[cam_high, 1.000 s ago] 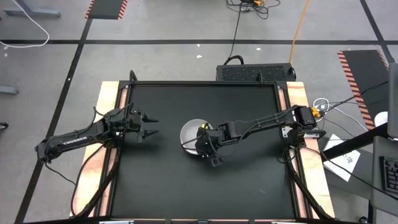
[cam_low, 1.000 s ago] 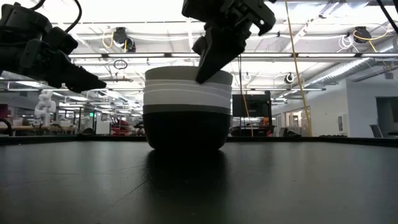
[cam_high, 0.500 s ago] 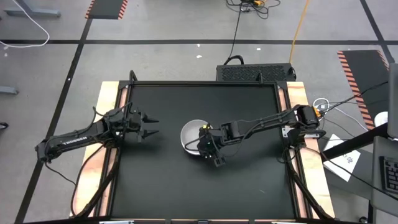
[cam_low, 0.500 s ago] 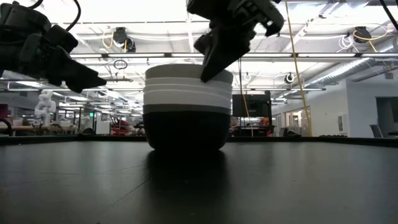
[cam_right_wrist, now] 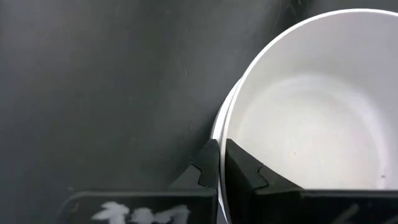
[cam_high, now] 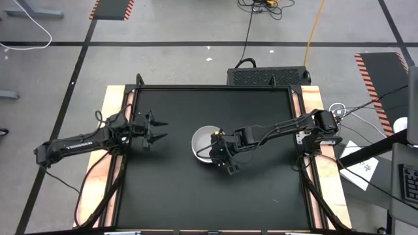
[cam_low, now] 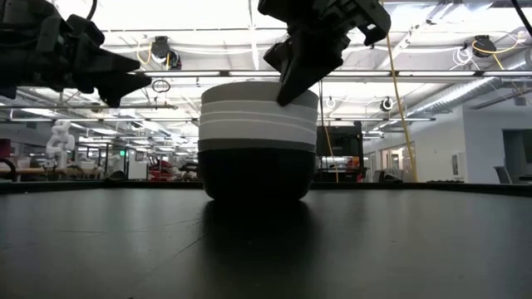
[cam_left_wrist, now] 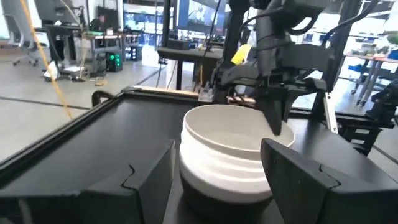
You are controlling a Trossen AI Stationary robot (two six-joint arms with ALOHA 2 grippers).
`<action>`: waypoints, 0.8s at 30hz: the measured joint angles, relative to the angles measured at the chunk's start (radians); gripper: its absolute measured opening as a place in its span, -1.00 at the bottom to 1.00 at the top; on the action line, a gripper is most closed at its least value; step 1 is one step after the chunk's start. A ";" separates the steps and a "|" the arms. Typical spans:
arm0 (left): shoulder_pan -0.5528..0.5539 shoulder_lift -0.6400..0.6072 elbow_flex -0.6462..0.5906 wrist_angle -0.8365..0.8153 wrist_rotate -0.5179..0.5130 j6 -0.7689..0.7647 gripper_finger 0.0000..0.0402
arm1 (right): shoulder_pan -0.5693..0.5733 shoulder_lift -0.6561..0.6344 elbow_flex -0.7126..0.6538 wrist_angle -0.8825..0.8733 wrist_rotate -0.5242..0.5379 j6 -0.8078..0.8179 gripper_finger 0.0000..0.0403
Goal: Nest bowls inside each other
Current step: Stack the light gray bowl on the white bowl
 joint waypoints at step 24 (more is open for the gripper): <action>-0.145 0.729 0.187 0.491 -0.062 0.038 0.19 | 0.000 -0.001 -0.008 0.029 0.001 -0.001 -1.00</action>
